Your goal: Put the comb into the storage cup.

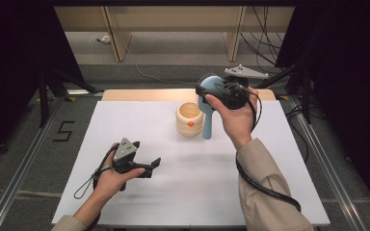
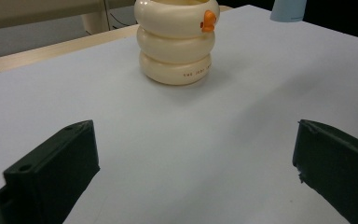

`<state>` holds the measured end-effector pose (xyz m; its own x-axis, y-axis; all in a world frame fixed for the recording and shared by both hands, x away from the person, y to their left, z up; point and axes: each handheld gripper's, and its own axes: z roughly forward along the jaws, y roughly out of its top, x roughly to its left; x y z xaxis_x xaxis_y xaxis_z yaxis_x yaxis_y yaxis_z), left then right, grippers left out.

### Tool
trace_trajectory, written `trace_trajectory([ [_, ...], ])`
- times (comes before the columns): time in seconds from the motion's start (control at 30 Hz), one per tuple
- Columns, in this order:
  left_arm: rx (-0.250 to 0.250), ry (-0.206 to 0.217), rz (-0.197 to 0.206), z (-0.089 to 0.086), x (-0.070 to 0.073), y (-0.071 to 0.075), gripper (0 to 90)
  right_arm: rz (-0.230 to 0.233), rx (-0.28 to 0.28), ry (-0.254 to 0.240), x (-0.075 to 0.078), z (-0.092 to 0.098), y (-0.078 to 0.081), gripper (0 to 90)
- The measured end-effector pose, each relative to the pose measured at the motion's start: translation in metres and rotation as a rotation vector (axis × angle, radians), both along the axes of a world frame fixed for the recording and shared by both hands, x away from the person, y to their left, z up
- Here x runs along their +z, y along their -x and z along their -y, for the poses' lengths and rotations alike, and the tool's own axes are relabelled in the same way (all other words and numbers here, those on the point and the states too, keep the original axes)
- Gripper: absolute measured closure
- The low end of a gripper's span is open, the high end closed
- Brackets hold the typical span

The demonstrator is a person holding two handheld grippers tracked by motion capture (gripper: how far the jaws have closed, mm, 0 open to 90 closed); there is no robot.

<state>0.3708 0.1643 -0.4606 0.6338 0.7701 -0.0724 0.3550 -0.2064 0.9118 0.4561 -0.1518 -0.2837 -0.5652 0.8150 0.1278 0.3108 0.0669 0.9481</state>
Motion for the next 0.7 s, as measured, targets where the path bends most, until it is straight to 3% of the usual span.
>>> trace_trajectory([
  [0.7, -0.002, 0.005, 0.001, 0.001, 0.001, 0.000, 0.0, 0.008, 0.016, -0.012, 0.013, -0.002, -0.008, 22.9],
])
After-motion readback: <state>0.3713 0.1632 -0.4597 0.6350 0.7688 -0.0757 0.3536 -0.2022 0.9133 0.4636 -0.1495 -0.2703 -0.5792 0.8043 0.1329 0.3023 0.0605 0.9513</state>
